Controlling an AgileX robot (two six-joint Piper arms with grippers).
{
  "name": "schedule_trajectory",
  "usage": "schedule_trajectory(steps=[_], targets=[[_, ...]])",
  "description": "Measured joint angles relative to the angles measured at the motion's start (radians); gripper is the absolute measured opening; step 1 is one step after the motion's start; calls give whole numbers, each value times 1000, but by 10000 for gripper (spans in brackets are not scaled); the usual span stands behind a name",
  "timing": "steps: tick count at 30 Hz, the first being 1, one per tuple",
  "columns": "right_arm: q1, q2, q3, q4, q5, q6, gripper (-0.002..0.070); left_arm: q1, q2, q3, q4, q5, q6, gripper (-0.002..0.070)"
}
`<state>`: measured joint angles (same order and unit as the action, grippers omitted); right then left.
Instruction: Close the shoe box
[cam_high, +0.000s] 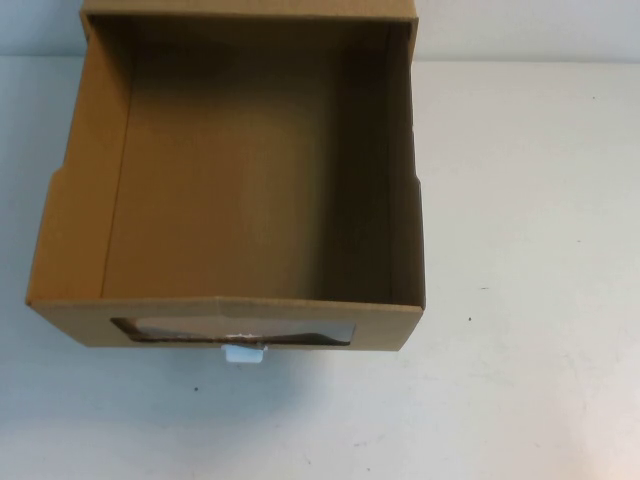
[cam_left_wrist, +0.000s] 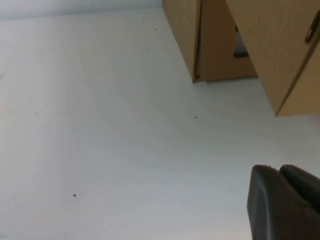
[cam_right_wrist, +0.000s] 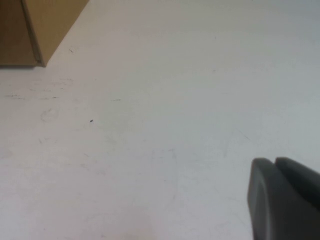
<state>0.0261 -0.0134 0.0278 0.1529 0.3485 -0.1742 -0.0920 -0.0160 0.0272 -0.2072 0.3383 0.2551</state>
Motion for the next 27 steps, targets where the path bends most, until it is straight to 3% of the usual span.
schedule_trajectory(steps=[9, 16, 19, 22, 27], targets=[[0, 0, 0, 0, 0, 0, -11, 0, 0, 0, -53, -8, -2, -2], [0, 0, 0, 0, 0, 0, -11, 0, 0, 0, -456, -161, -6, -3], [0, 0, 0, 0, 0, 0, -11, 0, 0, 0, -556, -258, -2, -3], [0, 0, 0, 0, 0, 0, -11, 0, 0, -7, -582, -288, -2, -3], [0, 0, 0, 0, 0, 0, -11, 0, 142, -220, -510, -120, 0, -3]])
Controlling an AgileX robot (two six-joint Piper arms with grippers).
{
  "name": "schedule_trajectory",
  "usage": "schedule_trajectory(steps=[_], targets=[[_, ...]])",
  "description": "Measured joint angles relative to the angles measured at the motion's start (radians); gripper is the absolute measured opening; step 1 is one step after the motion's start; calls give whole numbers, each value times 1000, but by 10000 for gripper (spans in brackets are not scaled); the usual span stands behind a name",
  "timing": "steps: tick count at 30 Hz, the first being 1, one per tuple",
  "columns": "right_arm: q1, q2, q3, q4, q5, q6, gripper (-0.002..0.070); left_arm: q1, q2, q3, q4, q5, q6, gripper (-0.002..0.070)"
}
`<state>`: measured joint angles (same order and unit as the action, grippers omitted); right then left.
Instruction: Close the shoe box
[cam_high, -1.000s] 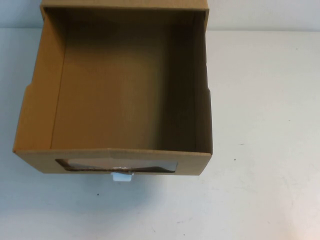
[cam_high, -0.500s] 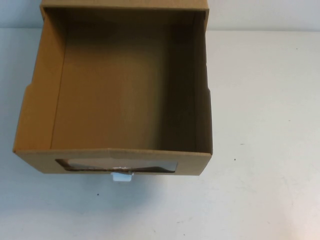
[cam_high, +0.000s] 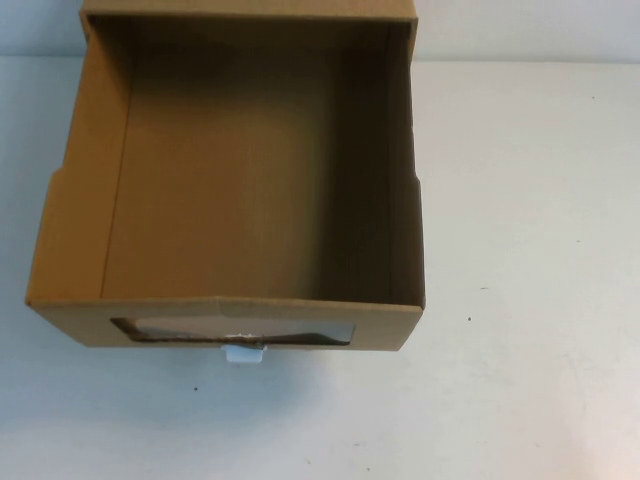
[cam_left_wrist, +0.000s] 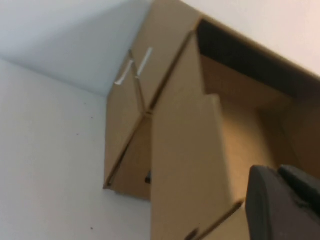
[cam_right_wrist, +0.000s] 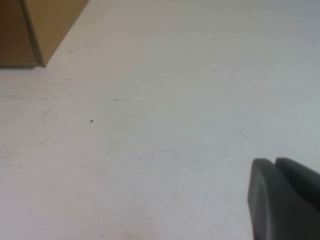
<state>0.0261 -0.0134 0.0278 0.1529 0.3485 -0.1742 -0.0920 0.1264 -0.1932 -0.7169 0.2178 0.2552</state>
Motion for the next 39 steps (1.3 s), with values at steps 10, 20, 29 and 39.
schedule_trajectory(steps=[10, 20, 29, 39], targets=[[0, 0, 0, 0, 0, 0, -11, 0, 681, -740, 198, 445, 143, -2], [0, 0, 0, 0, 0, 0, -11, -22, 1252, -1414, 124, 720, 307, -2], [0, 0, 0, 0, 0, 0, -11, -110, 1627, -1821, 153, 797, 316, -2], [0, 0, 0, 0, 0, 0, -11, -110, 1844, -1983, 121, 745, 327, -2]])
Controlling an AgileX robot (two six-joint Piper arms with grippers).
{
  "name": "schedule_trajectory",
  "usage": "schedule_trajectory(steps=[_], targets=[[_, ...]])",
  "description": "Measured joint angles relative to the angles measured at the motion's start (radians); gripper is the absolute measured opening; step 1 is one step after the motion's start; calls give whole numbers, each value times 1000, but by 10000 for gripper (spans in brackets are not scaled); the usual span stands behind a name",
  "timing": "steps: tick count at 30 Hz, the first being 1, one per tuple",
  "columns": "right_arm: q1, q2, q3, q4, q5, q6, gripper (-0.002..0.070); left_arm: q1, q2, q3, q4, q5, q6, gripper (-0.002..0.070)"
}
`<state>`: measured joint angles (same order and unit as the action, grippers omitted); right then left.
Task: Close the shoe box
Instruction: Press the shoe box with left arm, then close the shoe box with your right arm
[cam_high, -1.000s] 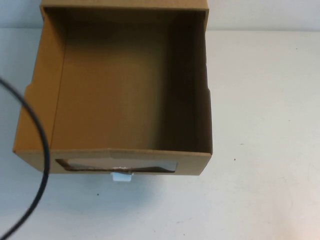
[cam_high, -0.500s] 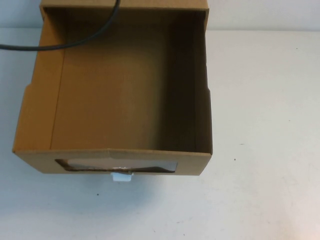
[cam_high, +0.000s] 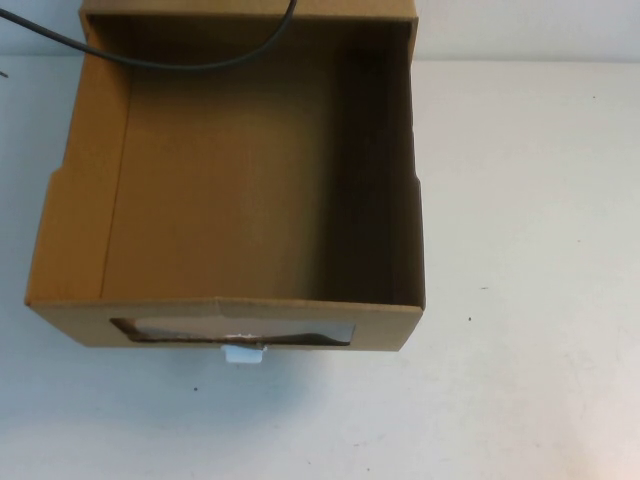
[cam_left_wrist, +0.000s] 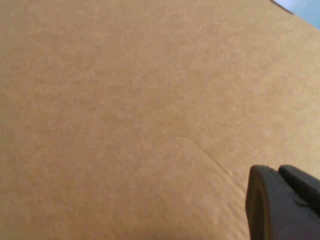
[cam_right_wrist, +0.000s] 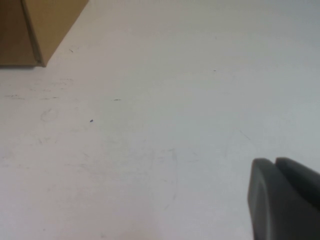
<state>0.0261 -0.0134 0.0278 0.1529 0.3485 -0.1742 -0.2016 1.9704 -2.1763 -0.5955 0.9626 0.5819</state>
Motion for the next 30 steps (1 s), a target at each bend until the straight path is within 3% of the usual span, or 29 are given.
schedule_trajectory(steps=[11, 22, 27, 30], targets=[[0, 0, 0, 44, -18, 0, -11, 0, 53, -6, -24, -19, 10, -2], [0, 0, 0, 614, -318, 0, -11, 0, 56, -8, -30, -23, 11, -2], [0, 40, -135, 664, -108, 0, -11, 2, 56, -8, -32, -24, 13, -2], [0, 207, -305, 603, 118, 0, -11, 2, 56, -8, -32, -24, 15, -2]])
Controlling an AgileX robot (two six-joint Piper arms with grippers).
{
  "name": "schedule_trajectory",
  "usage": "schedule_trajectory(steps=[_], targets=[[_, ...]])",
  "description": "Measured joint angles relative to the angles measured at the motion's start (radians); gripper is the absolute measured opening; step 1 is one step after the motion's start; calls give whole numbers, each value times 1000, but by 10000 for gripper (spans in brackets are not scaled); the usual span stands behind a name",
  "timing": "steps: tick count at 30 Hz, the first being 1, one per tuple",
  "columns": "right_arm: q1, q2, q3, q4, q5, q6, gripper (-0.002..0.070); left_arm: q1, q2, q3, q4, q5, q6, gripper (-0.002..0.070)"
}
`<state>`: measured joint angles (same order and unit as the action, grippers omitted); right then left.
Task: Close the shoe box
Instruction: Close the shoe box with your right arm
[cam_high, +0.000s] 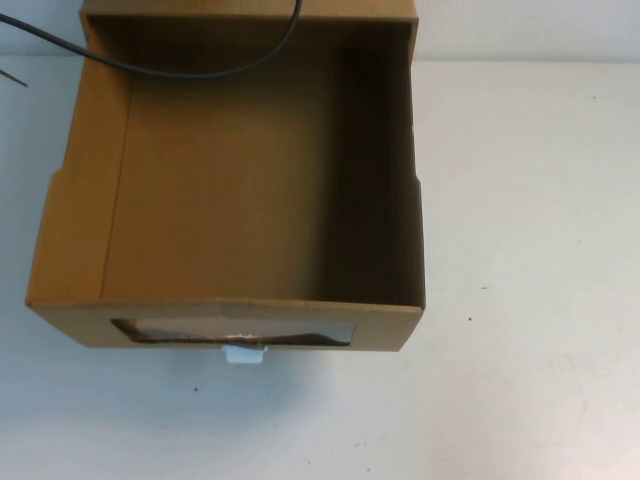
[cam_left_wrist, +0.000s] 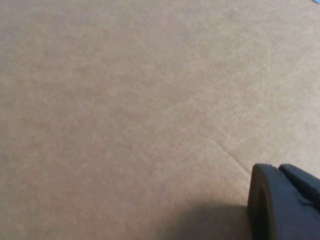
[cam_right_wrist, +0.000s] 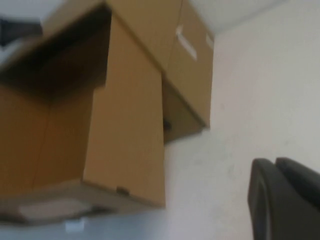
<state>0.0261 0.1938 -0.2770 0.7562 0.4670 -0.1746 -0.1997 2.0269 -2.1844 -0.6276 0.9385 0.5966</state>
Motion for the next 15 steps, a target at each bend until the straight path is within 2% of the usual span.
schedule_trajectory(steps=[4, 7, 11, 15], targets=[[0, 269, -236, -110, 318, -40, -11, 0, 0, 0, 0, 0, 0, -2], [0, 434, -378, -130, 449, -115, -11, 0, 0, 0, 0, -2, 0, -2], [25, 619, -515, -130, 524, -181, -11, 0, 0, 0, 0, -2, 2, -2], [182, 747, -628, -154, 504, -190, -11, 0, 0, 0, 0, -4, 3, -3]])
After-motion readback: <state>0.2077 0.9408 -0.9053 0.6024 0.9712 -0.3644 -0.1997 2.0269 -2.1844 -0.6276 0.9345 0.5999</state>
